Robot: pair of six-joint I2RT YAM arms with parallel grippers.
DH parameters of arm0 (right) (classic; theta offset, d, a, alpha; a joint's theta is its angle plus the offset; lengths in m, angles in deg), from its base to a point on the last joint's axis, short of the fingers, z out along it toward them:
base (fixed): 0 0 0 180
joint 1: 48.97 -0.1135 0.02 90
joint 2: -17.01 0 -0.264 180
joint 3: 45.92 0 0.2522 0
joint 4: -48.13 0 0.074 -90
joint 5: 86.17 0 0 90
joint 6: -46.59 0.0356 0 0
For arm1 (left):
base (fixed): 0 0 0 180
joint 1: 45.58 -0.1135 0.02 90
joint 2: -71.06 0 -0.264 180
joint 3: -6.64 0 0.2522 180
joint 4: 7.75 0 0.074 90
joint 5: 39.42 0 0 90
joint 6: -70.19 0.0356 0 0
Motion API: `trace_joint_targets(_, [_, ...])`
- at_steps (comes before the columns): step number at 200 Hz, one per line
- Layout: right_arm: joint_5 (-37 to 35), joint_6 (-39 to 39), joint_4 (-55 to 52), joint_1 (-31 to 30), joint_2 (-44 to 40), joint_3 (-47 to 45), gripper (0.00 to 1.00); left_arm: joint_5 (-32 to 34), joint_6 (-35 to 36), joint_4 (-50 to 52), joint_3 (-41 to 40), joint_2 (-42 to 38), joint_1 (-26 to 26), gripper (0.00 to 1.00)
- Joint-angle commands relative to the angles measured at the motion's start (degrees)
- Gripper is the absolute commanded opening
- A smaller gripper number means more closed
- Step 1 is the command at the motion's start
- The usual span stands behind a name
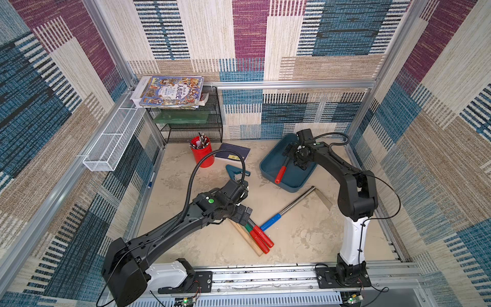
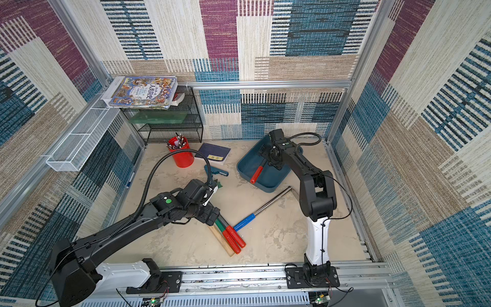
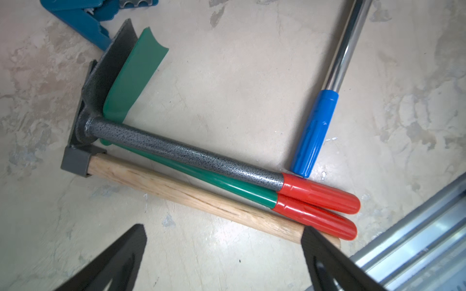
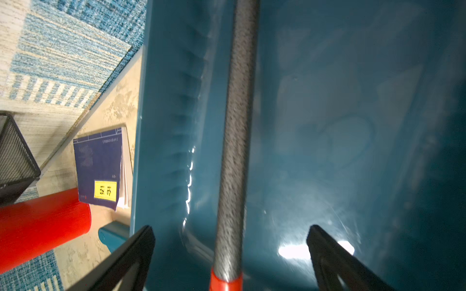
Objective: Put the small hoe into the storage box
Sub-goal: Place the hoe in the storage box, then pick up the hoe from the center of the board.
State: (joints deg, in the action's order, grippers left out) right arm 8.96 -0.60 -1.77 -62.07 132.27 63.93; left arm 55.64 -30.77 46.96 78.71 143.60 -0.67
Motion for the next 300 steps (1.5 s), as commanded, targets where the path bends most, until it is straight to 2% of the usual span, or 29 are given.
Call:
trace_joint_targets(1, [-1.7,-0.1,3.6,-0.6,-4.5,-4.2,0.97,-4.2,2.9,-3.6,0.1,0.9,0.1,0.99])
trace_joint_targets(33, [-2.3,1.1,5.7,-2.3,-13.1,-12.7,0.87,-6.3,3.8,-5.2,1.1,3.8,0.5,0.98])
trace_joint_targets(92, [-3.6,4.0,6.8,-6.2,-28.5,-26.6,0.83,-7.9,3.4,-9.6,1.6,6.6,1.3,0.98])
trace_joint_targets(155, [-5.2,10.2,6.2,-12.3,-39.1,-37.8,0.78,-2.8,2.7,-11.8,1.9,6.4,2.0,0.97])
trace_joint_targets(189, [-6.5,14.5,5.1,-15.9,-39.4,-40.9,0.74,0.1,1.5,-12.1,1.8,5.4,2.0,0.97])
trace_joint_targets(256, [-5.8,23.7,6.1,-19.7,-36.6,-45.1,0.73,1.3,0.4,-10.0,2.0,5.2,2.0,0.97])
trace_joint_targets(276, [-6.9,26.7,3.0,-19.6,-34.2,-44.1,0.68,1.4,0.2,-9.9,1.7,5.1,2.1,0.96])
trace_joint_targets(300, [-7.8,27.8,-0.7,-19.9,-30.8,-41.5,0.67,1.3,-0.1,-9.8,1.4,5.0,2.1,0.96])
